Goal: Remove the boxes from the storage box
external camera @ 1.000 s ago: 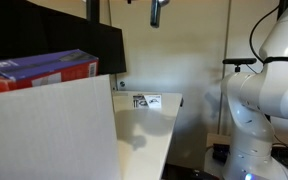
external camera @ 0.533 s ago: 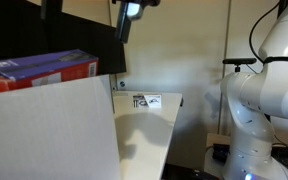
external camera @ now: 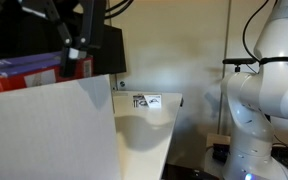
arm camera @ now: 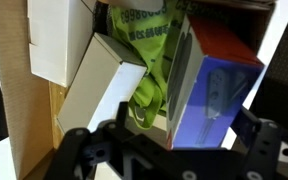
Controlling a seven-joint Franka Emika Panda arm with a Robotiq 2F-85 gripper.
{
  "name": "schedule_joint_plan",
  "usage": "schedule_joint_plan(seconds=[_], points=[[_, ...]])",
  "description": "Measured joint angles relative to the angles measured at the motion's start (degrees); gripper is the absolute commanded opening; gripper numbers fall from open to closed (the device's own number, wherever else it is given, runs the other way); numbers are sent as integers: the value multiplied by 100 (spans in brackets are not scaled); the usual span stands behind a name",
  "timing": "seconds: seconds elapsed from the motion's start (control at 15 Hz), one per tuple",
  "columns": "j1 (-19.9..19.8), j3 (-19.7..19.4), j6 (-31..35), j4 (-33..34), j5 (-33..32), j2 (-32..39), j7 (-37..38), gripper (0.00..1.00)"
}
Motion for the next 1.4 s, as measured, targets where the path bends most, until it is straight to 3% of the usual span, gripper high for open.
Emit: schedule_joint_plan(seconds=[0.13, 0.2, 0.27, 0.6, 0.8, 1.4], points=[[-88, -59, 215, 46, -44, 276, -151, 100], [-142, -76, 295, 88, -58, 414, -226, 75], [-191, -93, 343, 153, -59, 561, -325, 74], [-259, -118, 337, 615, -7, 1091, -880, 44], [-261, -63, 276, 811, 1, 1200, -947, 37], [-265, 101, 118, 932, 25, 1212, -939, 29]])
